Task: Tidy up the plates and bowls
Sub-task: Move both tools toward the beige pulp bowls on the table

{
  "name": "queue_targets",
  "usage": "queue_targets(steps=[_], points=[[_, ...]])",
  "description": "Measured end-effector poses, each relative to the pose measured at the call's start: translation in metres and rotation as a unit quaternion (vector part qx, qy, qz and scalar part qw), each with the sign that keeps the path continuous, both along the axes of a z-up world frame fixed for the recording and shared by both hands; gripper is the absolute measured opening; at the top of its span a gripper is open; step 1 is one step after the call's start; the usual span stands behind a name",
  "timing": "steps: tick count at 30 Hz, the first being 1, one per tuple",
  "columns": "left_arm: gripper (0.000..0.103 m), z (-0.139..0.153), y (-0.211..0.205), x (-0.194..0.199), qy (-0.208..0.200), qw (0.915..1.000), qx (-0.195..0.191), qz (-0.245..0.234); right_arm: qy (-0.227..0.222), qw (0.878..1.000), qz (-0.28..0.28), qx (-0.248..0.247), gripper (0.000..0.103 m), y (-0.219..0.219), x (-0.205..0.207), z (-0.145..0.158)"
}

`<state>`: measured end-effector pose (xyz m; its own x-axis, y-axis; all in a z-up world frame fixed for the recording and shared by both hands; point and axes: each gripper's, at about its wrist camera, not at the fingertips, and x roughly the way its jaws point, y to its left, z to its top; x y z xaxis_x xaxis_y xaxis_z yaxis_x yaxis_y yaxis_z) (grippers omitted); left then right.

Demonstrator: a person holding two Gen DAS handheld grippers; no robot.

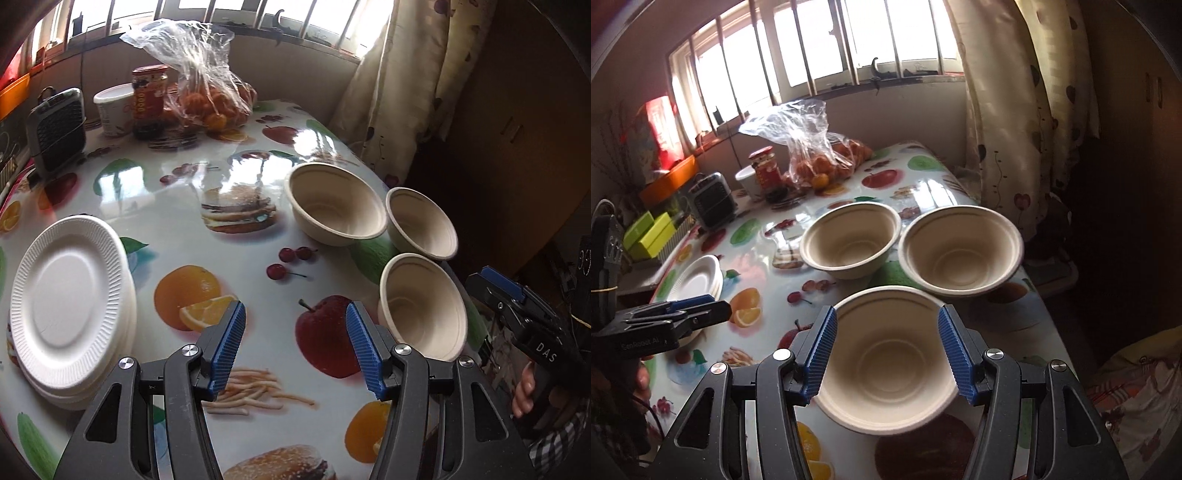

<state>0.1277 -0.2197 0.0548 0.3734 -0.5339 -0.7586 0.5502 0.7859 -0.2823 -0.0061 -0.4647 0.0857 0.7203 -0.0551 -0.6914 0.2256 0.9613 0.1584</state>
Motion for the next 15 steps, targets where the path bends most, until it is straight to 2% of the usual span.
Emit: queue_targets(steps=[15], points=[[0.058, -0.011, -0.06, -0.008, 0.015, 0.9985, 0.019, -0.048, 0.02, 0.999, -0.03, 0.009, 0.057, -0.04, -0.012, -0.013]])
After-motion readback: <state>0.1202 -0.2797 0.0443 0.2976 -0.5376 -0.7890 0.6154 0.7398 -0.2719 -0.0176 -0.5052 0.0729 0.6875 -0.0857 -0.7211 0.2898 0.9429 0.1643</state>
